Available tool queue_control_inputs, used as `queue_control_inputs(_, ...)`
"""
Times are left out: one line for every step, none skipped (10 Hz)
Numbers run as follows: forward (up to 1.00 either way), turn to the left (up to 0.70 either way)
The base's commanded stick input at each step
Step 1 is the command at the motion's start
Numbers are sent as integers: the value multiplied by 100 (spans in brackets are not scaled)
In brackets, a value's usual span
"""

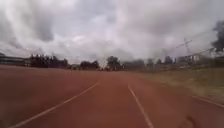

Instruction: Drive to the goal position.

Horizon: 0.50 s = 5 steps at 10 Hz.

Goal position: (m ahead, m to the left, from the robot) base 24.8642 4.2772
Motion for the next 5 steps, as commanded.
queue_control_inputs(85, 0)
queue_control_inputs(85, 0)
queue_control_inputs(85, 0)
queue_control_inputs(85, 0)
queue_control_inputs(85, 0)
